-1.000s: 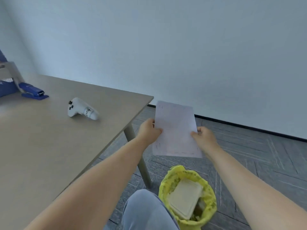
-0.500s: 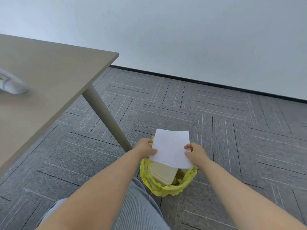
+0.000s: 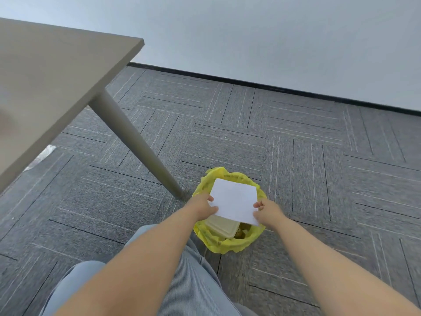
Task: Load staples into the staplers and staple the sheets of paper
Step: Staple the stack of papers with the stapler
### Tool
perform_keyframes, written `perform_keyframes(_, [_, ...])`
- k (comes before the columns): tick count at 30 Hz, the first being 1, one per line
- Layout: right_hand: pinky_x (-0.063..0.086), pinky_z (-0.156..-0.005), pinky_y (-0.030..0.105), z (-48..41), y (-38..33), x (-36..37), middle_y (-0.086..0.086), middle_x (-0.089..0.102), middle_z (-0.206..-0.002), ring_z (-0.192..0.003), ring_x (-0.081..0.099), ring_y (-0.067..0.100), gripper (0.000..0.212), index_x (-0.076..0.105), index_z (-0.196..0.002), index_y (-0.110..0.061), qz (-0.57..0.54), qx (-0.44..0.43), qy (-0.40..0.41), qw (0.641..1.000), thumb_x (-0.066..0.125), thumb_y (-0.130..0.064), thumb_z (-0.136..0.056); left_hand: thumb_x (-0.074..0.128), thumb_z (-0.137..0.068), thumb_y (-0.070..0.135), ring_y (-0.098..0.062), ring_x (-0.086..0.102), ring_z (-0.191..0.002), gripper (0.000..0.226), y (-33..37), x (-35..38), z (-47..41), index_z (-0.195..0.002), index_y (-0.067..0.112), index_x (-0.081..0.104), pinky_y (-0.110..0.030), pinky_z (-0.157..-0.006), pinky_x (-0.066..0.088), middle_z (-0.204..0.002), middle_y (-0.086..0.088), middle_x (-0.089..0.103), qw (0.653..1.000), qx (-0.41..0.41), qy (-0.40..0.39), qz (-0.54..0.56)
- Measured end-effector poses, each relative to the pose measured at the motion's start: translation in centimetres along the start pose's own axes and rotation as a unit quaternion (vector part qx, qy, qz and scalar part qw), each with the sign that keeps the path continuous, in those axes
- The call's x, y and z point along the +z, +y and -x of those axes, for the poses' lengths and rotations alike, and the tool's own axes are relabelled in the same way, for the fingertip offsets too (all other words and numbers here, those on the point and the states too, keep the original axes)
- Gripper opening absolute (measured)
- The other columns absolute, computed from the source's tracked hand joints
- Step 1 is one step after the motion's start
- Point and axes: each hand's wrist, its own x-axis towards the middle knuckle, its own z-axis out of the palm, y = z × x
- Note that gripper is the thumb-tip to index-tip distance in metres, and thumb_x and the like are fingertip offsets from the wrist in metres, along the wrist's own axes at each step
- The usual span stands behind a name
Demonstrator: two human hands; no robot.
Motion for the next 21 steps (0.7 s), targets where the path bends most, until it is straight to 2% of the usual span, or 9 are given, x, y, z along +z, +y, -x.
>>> perform_keyframes(3, [0.041, -0.074, 0.03, 0.2, 0.2, -0.2, 0.008, 0.052, -0.101, -0.09, 0.05, 0.023, 0.024, 0.054, -0.108, -0.005, 0.006, 0.013, 0.004, 1.0, 0.054, -0.009, -0.085, 0.052, -0.091, 0.035, -0.027, 0.04, -0.132, 0.056, 0.0, 0.1, 0.3, -0.137, 0.008, 0.037, -0.035, -0.104, 0.036, -0.147, -0.01, 0.038, 0.998, -0.005, -0.034, -0.043])
perform_keyframes(5, [0.041, -0.072, 0.03, 0.4, -0.2, -0.5, 0.009, 0.053, -0.097, -0.088, 0.051, 0.024, 0.022, 0.056, -0.105, -0.004, 0.005, 0.007, 0.015, 1.0, 0.054, -0.009, -0.083, 0.051, -0.091, 0.035, -0.027, 0.043, -0.129, 0.053, 0.1, -0.2, 0.8, -0.135, 0.007, 0.04, -0.034, -0.103, 0.037, -0.143, -0.011, 0.042, 0.998, -0.003, -0.037, -0.055])
perform_keyframes(7, [0.04, -0.072, 0.03, 0.8, -1.1, -0.9, 0.009, 0.053, -0.095, -0.087, 0.05, 0.024, 0.02, 0.056, -0.104, -0.003, 0.011, -0.01, 0.031, 0.999, 0.053, -0.01, -0.085, 0.051, -0.091, 0.031, -0.027, 0.05, -0.121, 0.041, 0.4, -1.0, 1.4, -0.125, 0.007, 0.05, -0.032, -0.097, 0.041, -0.132, -0.012, 0.053, 0.998, 0.014, -0.019, -0.066])
perform_keyframes(10, [0.04, -0.072, 0.03, 2.0, -3.5, -2.0, 0.007, 0.054, -0.091, -0.085, 0.051, 0.023, 0.015, 0.059, -0.097, -0.006, 0.006, -0.067, 0.071, 0.995, 0.05, -0.008, -0.085, 0.048, -0.091, 0.023, -0.029, 0.059, -0.105, 0.015, 1.2, -3.1, 2.4, -0.092, 0.012, 0.058, -0.033, -0.082, 0.045, -0.104, -0.015, 0.064, 0.994, 0.055, 0.046, -0.08])
perform_keyframes(11, [0.04, -0.071, 0.03, 2.5, -4.5, -2.5, 0.006, 0.055, -0.089, -0.085, 0.052, 0.023, 0.013, 0.06, -0.093, -0.008, 0.003, -0.091, 0.086, 0.992, 0.05, -0.008, -0.085, 0.046, -0.09, 0.02, -0.029, 0.059, -0.102, 0.013, 1.5, -4.0, 2.9, -0.089, 0.014, 0.057, -0.033, -0.081, 0.045, -0.103, -0.016, 0.065, 0.991, 0.068, 0.072, -0.088])
perform_keyframes(16, [0.039, -0.069, 0.028, 6.3, -10.4, -4.5, 0.002, 0.059, -0.083, -0.08, 0.054, 0.019, 0.013, 0.063, -0.086, -0.011, 0.038, -0.214, 0.17, 0.961, 0.05, -0.011, -0.085, 0.042, -0.093, 0.021, -0.028, 0.057, -0.102, 0.026, 3.1, -8.6, 6.7, -0.106, 0.009, 0.06, -0.034, -0.08, 0.044, -0.111, -0.011, 0.064, 0.964, 0.131, 0.197, -0.121])
perform_keyframes(21, [0.042, -0.065, 0.028, 11.1, -16.7, -5.5, 0.0, 0.061, -0.074, -0.072, 0.056, 0.019, 0.012, 0.063, -0.084, -0.014, 0.023, -0.322, 0.21, 0.923, 0.052, -0.011, -0.085, 0.041, -0.092, 0.022, -0.024, 0.062, -0.09, 0.025, 4.1, -13.8, 13.0, -0.101, 0.014, 0.062, -0.036, -0.076, 0.053, -0.102, -0.006, 0.069, 0.922, 0.183, 0.314, -0.137])
